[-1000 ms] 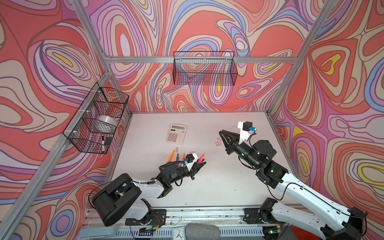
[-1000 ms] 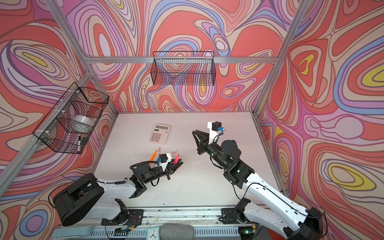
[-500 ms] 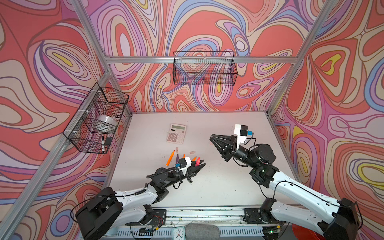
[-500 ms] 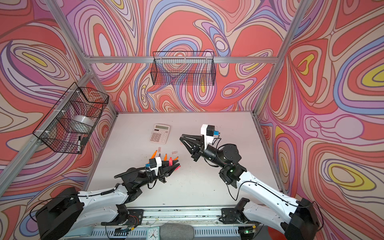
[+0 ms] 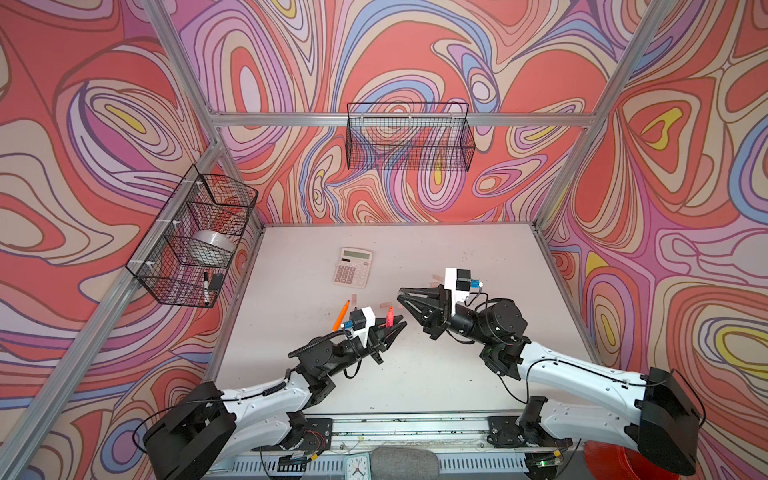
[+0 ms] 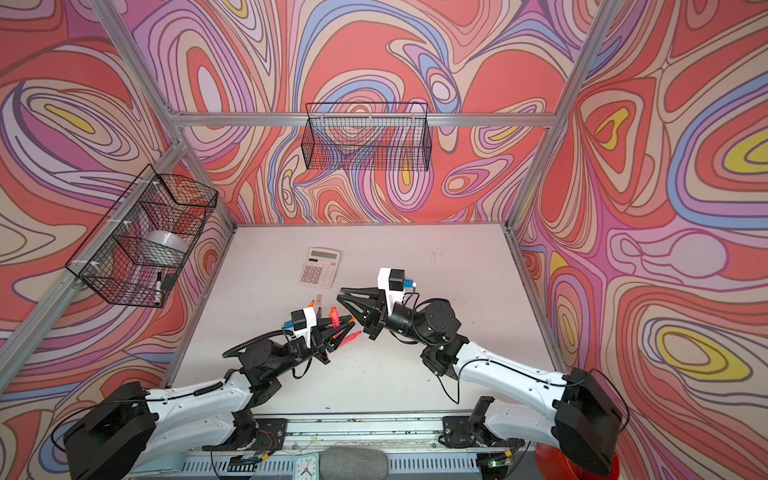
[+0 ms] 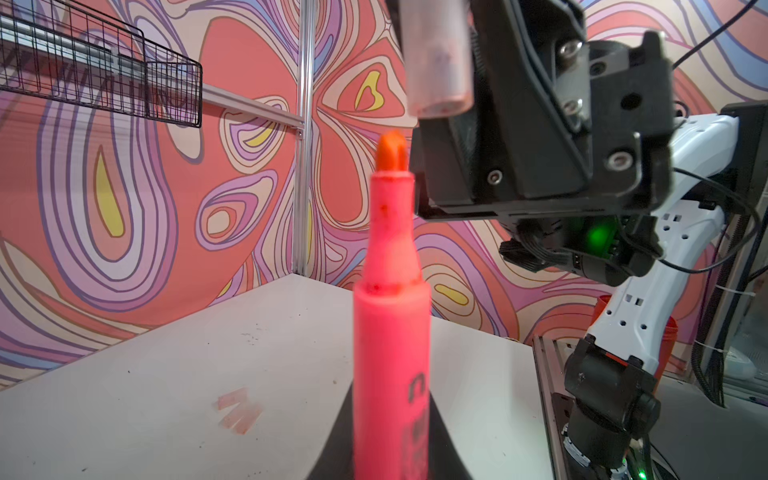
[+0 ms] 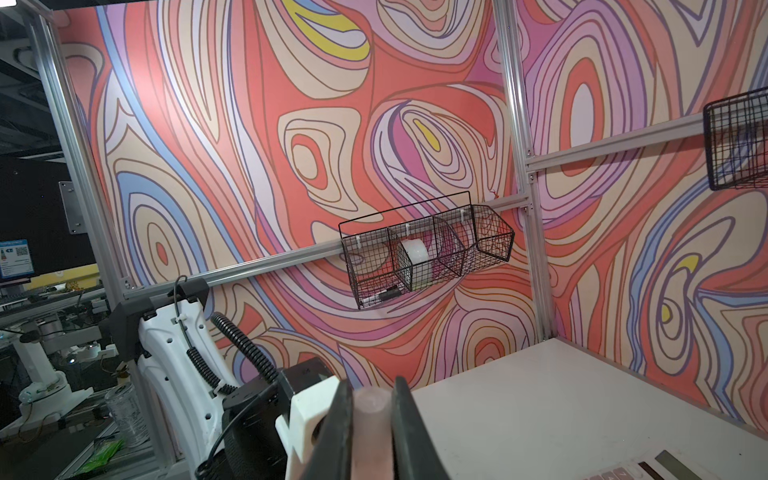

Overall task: Insert the pens into the pen caps
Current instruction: 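Lower the cap onto the marker tip held upright by the left gripper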

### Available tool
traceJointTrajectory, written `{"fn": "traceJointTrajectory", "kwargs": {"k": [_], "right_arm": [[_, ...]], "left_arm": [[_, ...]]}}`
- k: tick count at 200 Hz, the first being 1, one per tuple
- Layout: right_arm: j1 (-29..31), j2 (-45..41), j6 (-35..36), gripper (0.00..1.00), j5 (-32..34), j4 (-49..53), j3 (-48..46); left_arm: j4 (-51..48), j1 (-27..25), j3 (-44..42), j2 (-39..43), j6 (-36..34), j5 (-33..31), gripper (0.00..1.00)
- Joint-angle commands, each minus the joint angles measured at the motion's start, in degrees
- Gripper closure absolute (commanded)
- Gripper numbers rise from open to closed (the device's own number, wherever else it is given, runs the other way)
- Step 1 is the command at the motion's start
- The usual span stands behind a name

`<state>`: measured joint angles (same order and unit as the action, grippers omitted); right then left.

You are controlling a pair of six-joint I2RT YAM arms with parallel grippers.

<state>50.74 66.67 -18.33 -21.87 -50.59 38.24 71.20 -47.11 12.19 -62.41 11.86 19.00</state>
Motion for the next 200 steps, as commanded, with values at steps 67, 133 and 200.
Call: {"fn": "traceJointTrajectory", "kwargs": {"k": [67, 133, 200], "right_arm": [[1.5, 4.2, -0.3, 1.00, 0.8, -6.3, -0.6], [1.4, 4.9, -0.1, 1.00, 3.1, -5.3, -1.2], [1.4, 6.8, -2.0, 1.00, 2.8, -6.9, -2.0]], "left_arm": [[5.6, 0.0, 0.9, -2.7, 3.2, 0.1, 1.00], [6.6, -0.1, 0.0, -2.0, 2.0, -0.4, 1.00], [6.6, -0.1, -0.6, -0.9, 1.3, -1.8, 1.00]]}}
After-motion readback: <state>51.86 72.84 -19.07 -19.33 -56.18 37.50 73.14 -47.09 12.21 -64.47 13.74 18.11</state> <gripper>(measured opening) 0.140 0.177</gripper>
